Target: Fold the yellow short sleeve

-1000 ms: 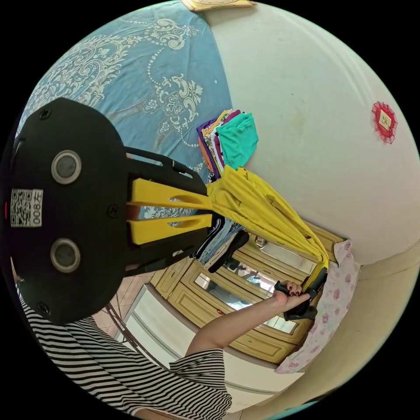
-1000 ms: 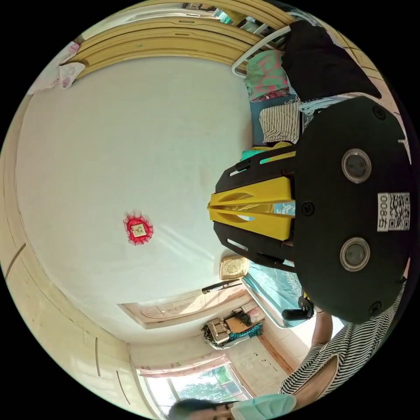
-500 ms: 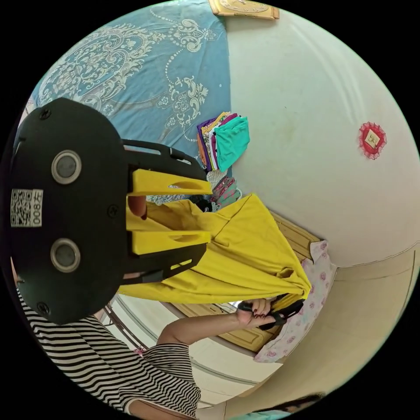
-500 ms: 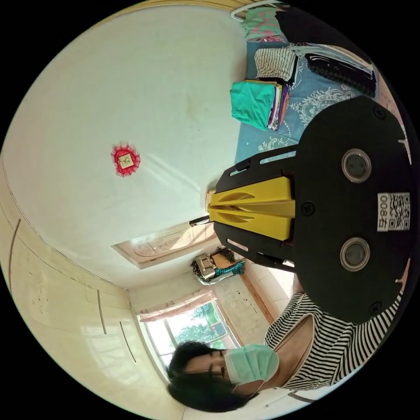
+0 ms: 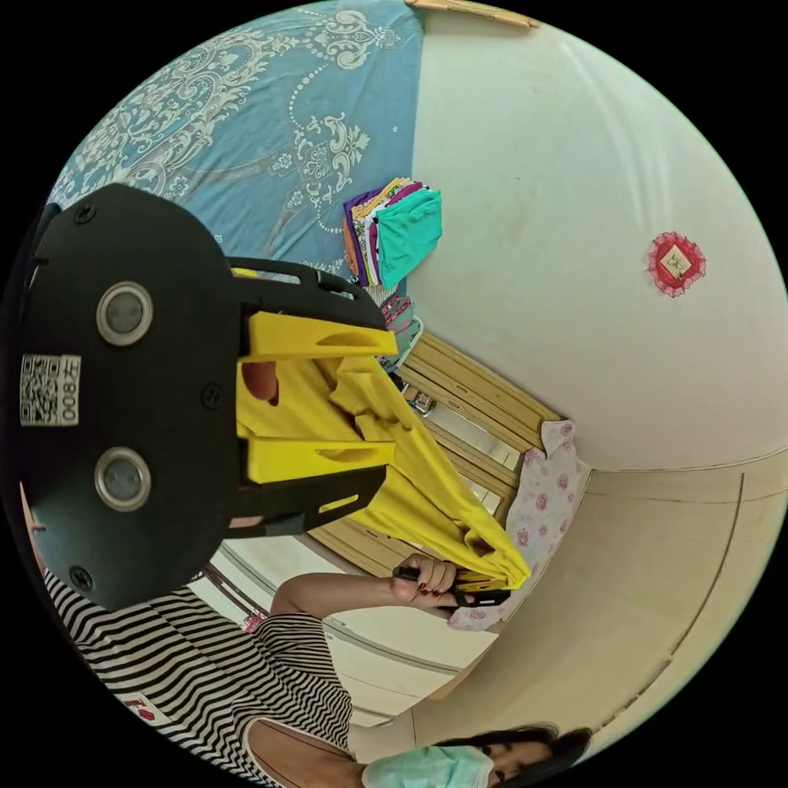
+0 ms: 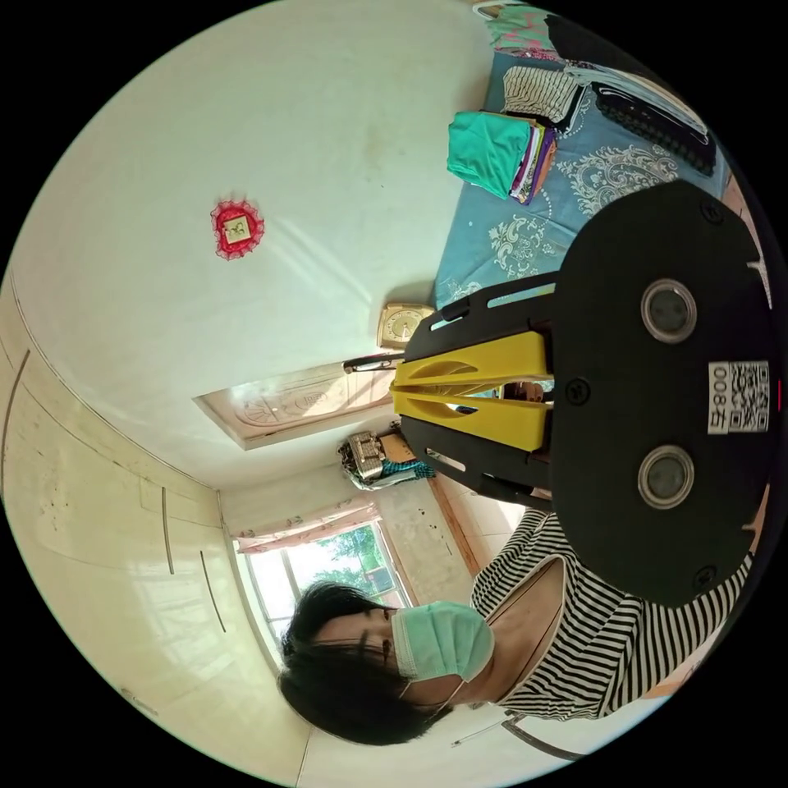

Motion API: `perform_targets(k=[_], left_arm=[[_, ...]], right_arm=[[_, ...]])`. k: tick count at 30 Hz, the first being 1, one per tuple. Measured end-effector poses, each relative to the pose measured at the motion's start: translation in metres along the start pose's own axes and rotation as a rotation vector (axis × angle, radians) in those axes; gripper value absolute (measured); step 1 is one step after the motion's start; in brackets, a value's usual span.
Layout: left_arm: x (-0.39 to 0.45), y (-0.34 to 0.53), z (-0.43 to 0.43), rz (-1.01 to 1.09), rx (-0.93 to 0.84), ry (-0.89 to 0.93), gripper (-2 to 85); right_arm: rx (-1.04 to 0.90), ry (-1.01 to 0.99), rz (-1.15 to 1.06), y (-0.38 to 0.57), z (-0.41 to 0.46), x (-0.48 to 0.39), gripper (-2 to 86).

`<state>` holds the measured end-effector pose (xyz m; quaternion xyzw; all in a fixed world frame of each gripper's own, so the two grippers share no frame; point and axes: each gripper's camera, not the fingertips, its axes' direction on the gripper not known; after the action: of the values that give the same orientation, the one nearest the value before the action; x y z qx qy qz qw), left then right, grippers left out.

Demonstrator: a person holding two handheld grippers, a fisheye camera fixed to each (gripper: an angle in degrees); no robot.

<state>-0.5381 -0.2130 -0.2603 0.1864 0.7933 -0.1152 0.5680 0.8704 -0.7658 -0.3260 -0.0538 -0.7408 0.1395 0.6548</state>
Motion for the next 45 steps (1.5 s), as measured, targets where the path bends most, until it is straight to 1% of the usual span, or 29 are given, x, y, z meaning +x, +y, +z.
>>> perform_targets(k=[3, 5, 7, 11, 13, 16, 18, 20, 22, 24, 26, 28, 34, 37, 41, 42, 45], left_arm=[[0.028, -0.009, 0.008, 0.049, 0.015, 0.003, 11.6], [0.045, -0.013, 0.011, 0.064, 0.057, -0.006, 7.5], [0.055, -0.017, 0.012, 0.072, 0.067, 0.026, 3.6], [0.077, -0.027, 0.011, 0.064, 0.08, 0.042, 1.2], [0.091, -0.037, 0.009, 0.082, 0.086, 0.037, 0.8], [0.124, -0.06, 0.015, 0.149, 0.034, -0.012, 0.4], [0.147, -0.074, 0.024, 0.206, -0.015, -0.062, 0.3], [0.175, -0.089, 0.037, 0.271, -0.064, -0.109, 0.3], [0.193, -0.097, 0.049, 0.309, -0.093, -0.128, 0.3], [0.211, -0.103, 0.064, 0.349, -0.123, -0.16, 0.3], [0.23, -0.106, 0.086, 0.387, -0.157, -0.187, 0.3], [0.241, -0.107, 0.101, 0.4, -0.169, -0.184, 0.4], [0.269, -0.108, 0.133, 0.417, -0.162, -0.227, 0.5], [0.28, -0.107, 0.148, 0.435, -0.18, -0.24, 0.5], [0.292, -0.105, 0.166, 0.46, -0.193, -0.256, 0.4], [0.293, -0.105, 0.169, 0.463, -0.194, -0.259, 0.4], [0.299, -0.104, 0.178, 0.478, -0.203, -0.258, 0.4]], right_arm=[[-0.013, -0.006, 0.002, 0.014, 0.013, -0.009, 0.6], [-0.015, 0.0, 0.005, 0.023, 0.018, -0.013, 0.6], [-0.011, 0.016, 0.013, 0.037, 0.021, -0.017, 0.6], [0.004, 0.079, 0.058, 0.064, 0.017, -0.013, 0.7], [0.02, 0.133, 0.129, 0.089, 0.011, 0.0, 0.7], [0.026, 0.192, 0.245, 0.13, 0.007, 0.024, 0.8], [0.023, 0.189, 0.301, 0.155, 0.01, 0.034, 0.8], [0.086, 0.21, 0.317, 0.18, 0.007, 0.034, 1.0], [0.168, 0.165, 0.284, 0.205, 0.004, 0.022, 1.7], [0.204, 0.117, 0.22, 0.217, 0.013, 0.004, 2.6], [0.177, 0.118, 0.15, 0.221, 0.034, -0.021, 3.5], [0.14, 0.167, 0.02, 0.224, 0.07, -0.056, 5.3], [0.083, 0.262, -0.104, 0.233, 0.133, -0.109, 8.8], [0.058, 0.355, -0.131, 0.244, 0.154, -0.125, 9.0], [0.047, 0.411, -0.112, 0.257, 0.168, -0.133, 8.8], [0.036, 0.46, -0.114, 0.261, 0.172, -0.137, 8.6], [0.038, 0.5, -0.13, 0.269, 0.178, -0.146, 5.7]])
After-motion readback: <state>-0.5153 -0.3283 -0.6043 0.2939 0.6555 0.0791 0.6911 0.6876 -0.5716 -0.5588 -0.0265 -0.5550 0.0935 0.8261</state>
